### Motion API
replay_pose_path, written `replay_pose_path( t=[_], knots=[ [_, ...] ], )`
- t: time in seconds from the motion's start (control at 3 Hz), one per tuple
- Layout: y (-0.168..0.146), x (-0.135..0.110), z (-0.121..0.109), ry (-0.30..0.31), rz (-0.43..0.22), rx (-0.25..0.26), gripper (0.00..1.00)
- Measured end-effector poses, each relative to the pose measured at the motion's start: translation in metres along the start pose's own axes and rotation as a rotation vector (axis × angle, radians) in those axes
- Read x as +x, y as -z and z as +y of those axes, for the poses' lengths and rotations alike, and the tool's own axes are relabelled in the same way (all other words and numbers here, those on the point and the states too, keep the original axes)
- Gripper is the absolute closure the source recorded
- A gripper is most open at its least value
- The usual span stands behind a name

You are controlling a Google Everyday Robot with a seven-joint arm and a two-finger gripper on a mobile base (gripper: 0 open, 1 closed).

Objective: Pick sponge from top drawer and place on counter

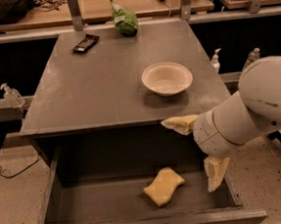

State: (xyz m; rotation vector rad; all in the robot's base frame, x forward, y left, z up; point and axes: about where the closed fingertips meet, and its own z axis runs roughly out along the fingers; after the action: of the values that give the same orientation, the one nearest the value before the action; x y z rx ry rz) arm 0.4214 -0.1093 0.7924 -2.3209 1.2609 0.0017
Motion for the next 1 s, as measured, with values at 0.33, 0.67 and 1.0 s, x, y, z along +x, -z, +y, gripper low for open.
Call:
replay_pose_path(
  t=[0.33,0.67,1.0],
  knots=[
    [0.004,0.004,-0.010,-0.001,0.017,0.034,0.00],
    [-0.003,0.006,-0.009,0.008,0.028,0.001,0.00],
    [-0.043,0.021,0.009,0.050,0.019,-0.071,0.00]
  ],
)
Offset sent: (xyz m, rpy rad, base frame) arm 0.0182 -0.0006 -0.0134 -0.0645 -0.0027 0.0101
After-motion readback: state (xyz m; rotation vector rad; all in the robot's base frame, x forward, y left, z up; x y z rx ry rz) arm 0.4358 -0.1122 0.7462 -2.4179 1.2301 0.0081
